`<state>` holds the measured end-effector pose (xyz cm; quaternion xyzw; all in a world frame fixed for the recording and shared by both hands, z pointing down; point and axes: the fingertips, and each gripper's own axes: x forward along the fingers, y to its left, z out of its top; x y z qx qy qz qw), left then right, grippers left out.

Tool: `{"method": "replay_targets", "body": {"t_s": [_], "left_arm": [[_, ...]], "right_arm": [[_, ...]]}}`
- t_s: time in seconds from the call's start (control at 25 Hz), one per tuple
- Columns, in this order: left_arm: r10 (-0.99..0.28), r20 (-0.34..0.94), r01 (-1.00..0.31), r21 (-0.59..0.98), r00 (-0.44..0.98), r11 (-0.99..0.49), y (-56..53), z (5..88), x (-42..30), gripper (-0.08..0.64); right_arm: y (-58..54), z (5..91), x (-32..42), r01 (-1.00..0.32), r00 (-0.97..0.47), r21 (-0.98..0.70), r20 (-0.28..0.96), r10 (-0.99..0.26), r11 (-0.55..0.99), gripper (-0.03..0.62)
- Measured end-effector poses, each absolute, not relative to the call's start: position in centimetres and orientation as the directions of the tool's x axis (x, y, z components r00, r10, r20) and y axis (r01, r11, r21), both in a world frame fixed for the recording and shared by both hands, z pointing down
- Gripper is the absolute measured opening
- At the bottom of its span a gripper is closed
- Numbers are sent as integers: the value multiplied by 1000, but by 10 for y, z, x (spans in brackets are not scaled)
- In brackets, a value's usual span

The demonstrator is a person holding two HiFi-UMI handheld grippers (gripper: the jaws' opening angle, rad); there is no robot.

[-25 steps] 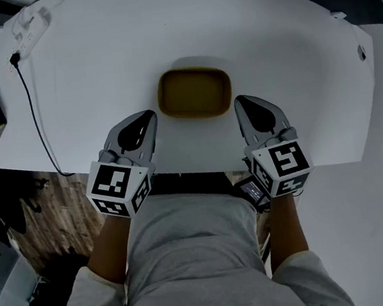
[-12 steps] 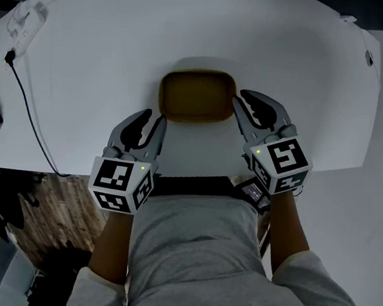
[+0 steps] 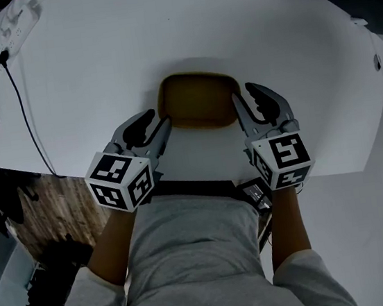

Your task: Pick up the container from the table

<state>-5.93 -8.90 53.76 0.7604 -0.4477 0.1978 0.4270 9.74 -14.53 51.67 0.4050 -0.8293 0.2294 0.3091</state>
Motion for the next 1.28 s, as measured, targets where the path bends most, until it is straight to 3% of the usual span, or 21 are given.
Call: {"method": "replay_targets", "body": {"t_s": [0.36,1.0,1.28], "left_arm": [[-482,703,-850,474,522,-229,-88,547,-55,149],[-449,693,-797,599,565,-78,-90,558,-51,117],[-441,716,-812,581,541,-53,-92,560,-53,81]], "right_arm": [[-154,535,93,-798,-481,-132,728,-489,588,155],[-157,549,86,-786,-472,-131,757,-451,604,152],[-156,555,85,-788,-457,-126,776,-435,603,69]]}}
